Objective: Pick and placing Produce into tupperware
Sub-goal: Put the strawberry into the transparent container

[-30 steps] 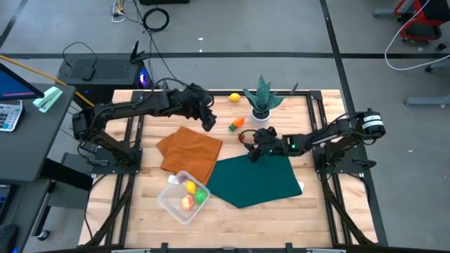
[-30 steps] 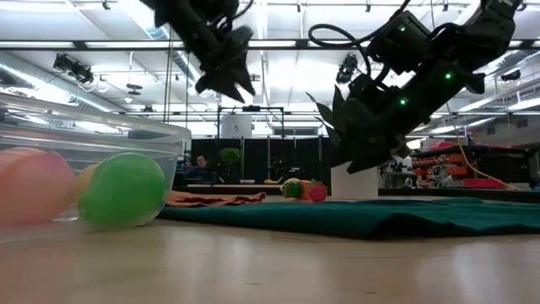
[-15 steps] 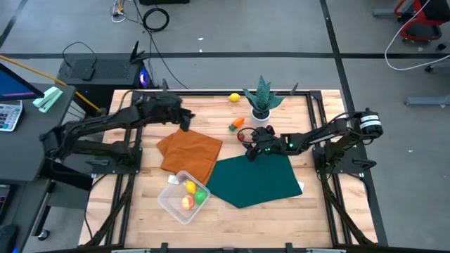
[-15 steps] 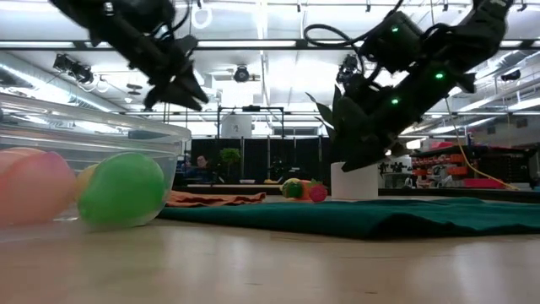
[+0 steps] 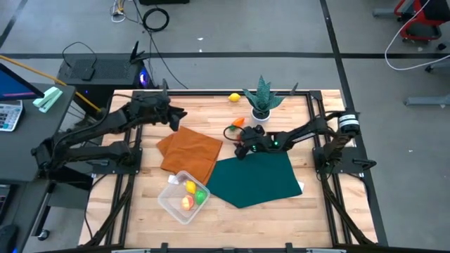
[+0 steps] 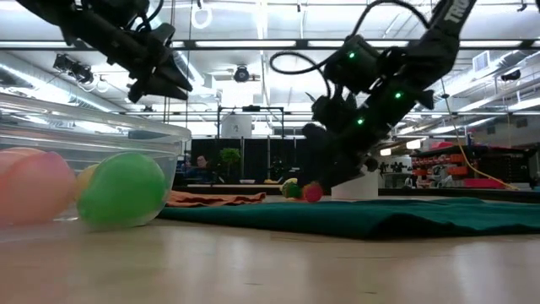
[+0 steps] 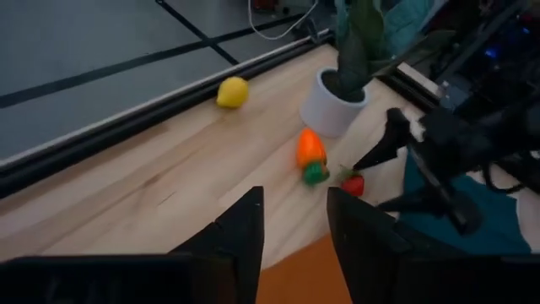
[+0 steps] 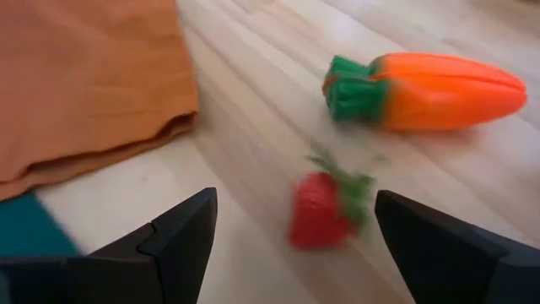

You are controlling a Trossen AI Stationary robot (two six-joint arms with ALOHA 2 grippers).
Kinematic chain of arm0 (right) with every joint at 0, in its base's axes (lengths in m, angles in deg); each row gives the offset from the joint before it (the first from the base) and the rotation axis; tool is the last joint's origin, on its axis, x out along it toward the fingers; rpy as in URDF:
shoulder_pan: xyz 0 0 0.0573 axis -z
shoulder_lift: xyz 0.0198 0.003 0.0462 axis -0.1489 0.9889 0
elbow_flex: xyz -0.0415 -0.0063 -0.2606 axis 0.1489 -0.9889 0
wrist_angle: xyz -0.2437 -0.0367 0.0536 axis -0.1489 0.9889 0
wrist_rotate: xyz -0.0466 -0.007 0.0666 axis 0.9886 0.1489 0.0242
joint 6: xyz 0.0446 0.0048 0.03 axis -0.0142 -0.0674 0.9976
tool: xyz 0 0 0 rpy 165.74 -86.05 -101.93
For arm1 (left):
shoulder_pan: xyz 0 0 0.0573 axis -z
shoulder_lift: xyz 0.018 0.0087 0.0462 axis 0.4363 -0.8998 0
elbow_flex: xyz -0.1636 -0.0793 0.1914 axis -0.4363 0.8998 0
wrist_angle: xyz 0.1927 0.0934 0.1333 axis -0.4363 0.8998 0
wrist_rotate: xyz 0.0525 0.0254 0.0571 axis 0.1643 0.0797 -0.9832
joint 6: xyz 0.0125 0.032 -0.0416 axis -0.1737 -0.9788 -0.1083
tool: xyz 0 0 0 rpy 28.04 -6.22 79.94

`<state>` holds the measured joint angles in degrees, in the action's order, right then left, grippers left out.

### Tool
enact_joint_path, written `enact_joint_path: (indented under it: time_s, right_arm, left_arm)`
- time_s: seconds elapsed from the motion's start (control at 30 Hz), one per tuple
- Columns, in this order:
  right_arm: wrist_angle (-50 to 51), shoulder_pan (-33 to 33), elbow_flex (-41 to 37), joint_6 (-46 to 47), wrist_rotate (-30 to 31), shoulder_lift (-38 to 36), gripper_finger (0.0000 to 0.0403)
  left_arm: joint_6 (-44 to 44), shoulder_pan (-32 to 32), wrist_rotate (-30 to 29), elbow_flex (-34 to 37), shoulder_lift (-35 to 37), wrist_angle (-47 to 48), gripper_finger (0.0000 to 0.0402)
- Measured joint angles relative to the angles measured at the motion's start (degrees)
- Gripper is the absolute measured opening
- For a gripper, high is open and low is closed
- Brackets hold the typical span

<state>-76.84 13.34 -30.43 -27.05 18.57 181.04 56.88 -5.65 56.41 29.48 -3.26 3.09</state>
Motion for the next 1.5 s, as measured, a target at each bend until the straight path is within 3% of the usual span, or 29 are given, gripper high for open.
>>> enact_joint_path:
  time_s: [0.47,1.1,1.5]
  right_arm:
    - [3.47,2.25,5.59,0.06,-1.75,6.02,0.0278]
    - [5.90,2.23,6.78,-0.43,-6.10,5.38,0.0095]
    - [16.58,2.16,25.10,-14.62,-11.10,5.38,0.0107]
  left_arm:
    - [-0.07,0.88,1.06,0.00,0.14,0.33,0.0133]
    - [-0.45,0.88,0.97,-0.01,0.11,0.32,0.0127]
    - [-1.51,0.81,0.91,-0.04,0.11,0.30,0.0124]
